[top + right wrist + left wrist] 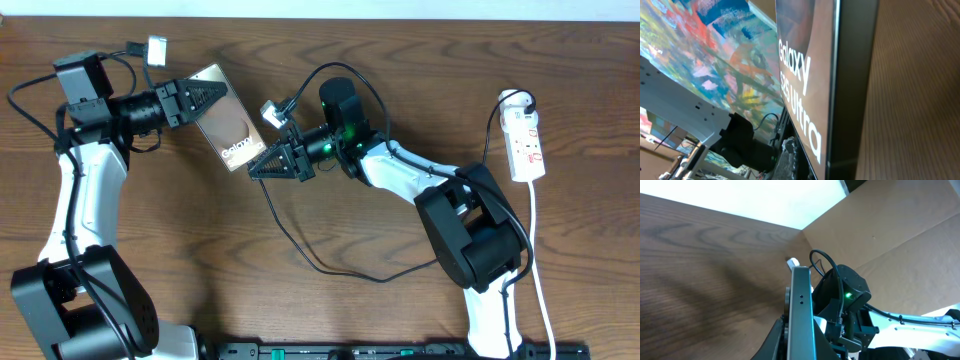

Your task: Plug charger to phone and switch on socket

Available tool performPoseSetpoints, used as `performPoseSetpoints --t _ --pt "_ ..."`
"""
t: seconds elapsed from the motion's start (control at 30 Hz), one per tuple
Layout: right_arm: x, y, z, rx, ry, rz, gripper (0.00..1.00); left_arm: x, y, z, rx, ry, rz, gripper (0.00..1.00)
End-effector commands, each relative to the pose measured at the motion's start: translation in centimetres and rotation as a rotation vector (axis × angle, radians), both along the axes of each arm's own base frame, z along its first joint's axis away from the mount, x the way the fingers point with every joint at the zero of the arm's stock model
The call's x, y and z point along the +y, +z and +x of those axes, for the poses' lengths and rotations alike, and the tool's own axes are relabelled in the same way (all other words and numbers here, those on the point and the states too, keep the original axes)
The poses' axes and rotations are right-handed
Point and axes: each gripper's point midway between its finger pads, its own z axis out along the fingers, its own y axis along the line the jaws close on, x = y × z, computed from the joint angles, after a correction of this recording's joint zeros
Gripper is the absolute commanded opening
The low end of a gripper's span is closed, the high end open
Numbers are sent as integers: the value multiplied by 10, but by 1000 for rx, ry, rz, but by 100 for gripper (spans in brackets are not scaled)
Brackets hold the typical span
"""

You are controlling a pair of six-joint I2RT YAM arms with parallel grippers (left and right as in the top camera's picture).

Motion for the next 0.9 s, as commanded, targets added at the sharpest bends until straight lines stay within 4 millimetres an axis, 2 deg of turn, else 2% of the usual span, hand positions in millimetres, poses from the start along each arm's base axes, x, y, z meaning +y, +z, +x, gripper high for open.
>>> performPoseSetpoints --t 0.0,0.37,0.87 --pt "10 17 31 -88 -140 13 1 -21 7 -22 31 -119 -84 8" --pt "10 17 31 -84 -139 12 1 -20 6 -21 32 -112 -79 7" --pt "10 16 31 -69 -139 5 1 1 4 -15 34 -46 -69 7"
